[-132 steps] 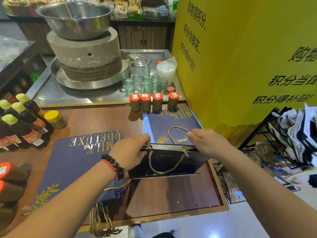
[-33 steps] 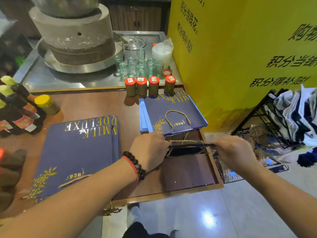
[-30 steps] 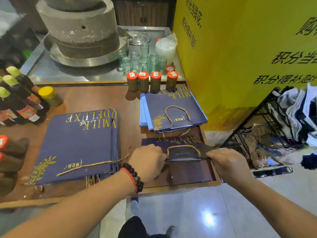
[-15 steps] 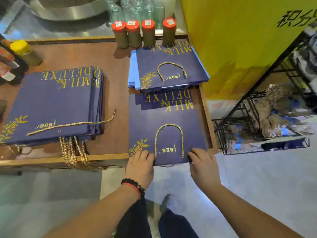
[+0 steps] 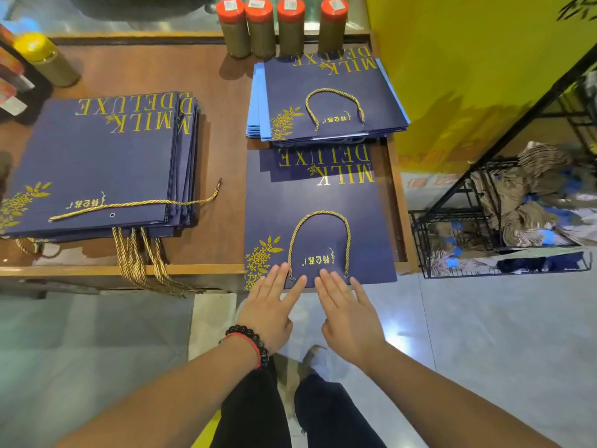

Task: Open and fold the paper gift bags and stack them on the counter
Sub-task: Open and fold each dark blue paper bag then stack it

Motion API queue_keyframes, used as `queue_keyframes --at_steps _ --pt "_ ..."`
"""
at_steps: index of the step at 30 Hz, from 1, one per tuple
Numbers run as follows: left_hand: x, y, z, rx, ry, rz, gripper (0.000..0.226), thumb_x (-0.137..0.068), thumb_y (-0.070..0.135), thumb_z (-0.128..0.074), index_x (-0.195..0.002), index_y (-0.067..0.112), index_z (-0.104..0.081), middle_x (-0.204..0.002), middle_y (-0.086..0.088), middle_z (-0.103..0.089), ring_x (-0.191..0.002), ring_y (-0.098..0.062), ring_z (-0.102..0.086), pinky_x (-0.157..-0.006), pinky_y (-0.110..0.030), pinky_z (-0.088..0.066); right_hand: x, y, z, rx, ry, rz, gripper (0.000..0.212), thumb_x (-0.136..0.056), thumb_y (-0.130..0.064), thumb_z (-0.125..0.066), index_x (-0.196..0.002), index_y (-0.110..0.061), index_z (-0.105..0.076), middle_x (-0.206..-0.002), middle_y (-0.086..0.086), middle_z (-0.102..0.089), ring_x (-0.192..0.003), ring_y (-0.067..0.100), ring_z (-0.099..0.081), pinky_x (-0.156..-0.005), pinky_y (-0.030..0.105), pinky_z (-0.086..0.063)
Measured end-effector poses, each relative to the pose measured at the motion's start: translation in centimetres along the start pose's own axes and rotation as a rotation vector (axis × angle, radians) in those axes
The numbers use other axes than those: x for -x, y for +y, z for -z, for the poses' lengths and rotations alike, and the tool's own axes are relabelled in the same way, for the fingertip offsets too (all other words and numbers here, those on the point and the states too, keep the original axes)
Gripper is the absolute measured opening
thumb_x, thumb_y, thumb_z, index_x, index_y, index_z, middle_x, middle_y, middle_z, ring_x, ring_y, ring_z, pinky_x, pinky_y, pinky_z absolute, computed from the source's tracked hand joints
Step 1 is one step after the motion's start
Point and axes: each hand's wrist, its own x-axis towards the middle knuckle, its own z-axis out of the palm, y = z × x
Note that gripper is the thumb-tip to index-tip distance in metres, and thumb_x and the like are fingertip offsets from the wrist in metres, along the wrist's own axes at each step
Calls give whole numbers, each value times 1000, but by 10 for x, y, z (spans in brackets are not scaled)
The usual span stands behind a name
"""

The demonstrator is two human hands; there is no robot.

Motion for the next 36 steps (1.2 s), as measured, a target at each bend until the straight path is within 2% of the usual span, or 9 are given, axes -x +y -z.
queue_keyframes --at_steps 5,12,18,21,24,27,30,33,36 --pt "6 -23 5 -41 0 -42 87 -87 25 -53 -148 45 6 -153 -3 23 -144 -22 17 -115 -38 5 9 33 7 64 -52 65 86 -68 -29 -75 -146 -12 -42 -154 5 -37 -139 23 -41 -116 45 -24" --pt "15 -57 11 -16 -106 -76 73 -95 36 -41 -144 51 12 -147 10 31 -139 -15 28 -118 -38 4 26 76 17 55 -134 -17 98 -61 -25 -77 -148 -14 -32 -155 4 -32 -138 23 -43 -112 42 -19" --pt "14 -49 25 416 -72 60 46 -100 31 -43 -146 36 -36 -158 12 2 -147 -15 12 -118 -32 -7 23 72 17 -150 -89 -174 69 -89 -24 -56 -151 -11 -31 -160 5 -9 -148 27 -23 -119 33 -10" --pt "0 -40 27 707 132 333 30 -94 21 -57 -124 17 -63 -156 -4 -23 -145 -24 -17 -117 -33 -18 7 54 34 -543 34 -548 44 -94 -19 -51 -137 -8 -50 -157 9 -26 -143 28 -28 -109 35 -33" --pt "-16 -36 47 825 255 604 27 -88 15 -65 -114 12 -58 -127 -10 -46 -115 -26 -44 -102 -32 -33 -14 48 56 -877 235 -872 20 -88 -11 -52 -107 -8 -60 -117 11 -53 -104 31 -52 -79 32 -40" --pt "-29 -41 58 1034 246 769 23 -81 10 -68 -101 11 -56 -97 -10 -59 -96 -28 -55 -86 -36 -44 -28 63 65 -1019 144 -985 17 -88 -22 -55 -105 -20 -54 -98 6 -63 -91 28 -56 -70 32 -39" --pt "-29 -50 57 1302 122 800 10 -79 5 -68 -86 4 -61 -83 -16 -67 -77 -31 -67 -67 -38 -56 -26 76 66 -1188 27 -1008 19 -91 -29 -59 -91 -11 -56 -81 10 -54 -67 25 -48 -61 30 -38" --pt "-14 -45 69 1484 64 842 18 -89 -11 -53 -78 4 -54 -71 -13 -58 -57 -21 -57 -40 -21 -47 -13 72 69 -1232 -3 -996 23 -95 -30 -58 -86 -10 -49 -69 7 -40 -54 19 -31 -51 23 -26" --pt "5 -36 79 1488 93 823 16 -89 -14 -48 -83 2 -48 -72 -15 -54 -60 -24 -53 -47 -25 -45 6 63 78 -1128 74 -904 18 -95 -31 -56 -103 -15 -58 -72 -2 -52 -56 14 -40 -54 25 -31"
